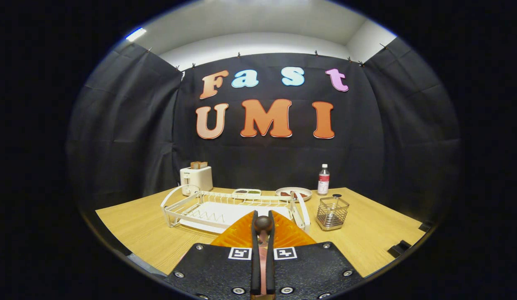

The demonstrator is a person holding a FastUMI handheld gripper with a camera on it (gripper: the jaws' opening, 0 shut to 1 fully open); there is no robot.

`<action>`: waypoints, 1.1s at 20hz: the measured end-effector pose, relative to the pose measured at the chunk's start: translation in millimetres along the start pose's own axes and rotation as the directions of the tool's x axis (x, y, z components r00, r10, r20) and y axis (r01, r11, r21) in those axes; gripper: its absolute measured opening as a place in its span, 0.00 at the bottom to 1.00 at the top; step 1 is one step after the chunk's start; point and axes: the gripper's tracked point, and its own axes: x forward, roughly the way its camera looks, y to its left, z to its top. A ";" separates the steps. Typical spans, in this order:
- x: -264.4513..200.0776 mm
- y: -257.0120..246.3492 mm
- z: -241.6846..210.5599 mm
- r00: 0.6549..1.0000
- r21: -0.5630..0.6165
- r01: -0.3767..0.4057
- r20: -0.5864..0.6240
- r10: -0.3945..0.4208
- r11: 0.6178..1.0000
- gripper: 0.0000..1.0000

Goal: Take the plate from the dish rack, then take the spoon from the basket and place it into the plate.

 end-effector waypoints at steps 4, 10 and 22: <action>3.5 22.5 -24.8 0.999 0.047 -0.036 -0.027 0.037 0.998 0.05; 9.2 40.6 -51.8 0.995 0.104 -0.081 -0.050 0.086 0.991 0.05; 3.7 29.6 -63.2 0.991 0.091 -0.075 -0.105 0.084 0.993 0.34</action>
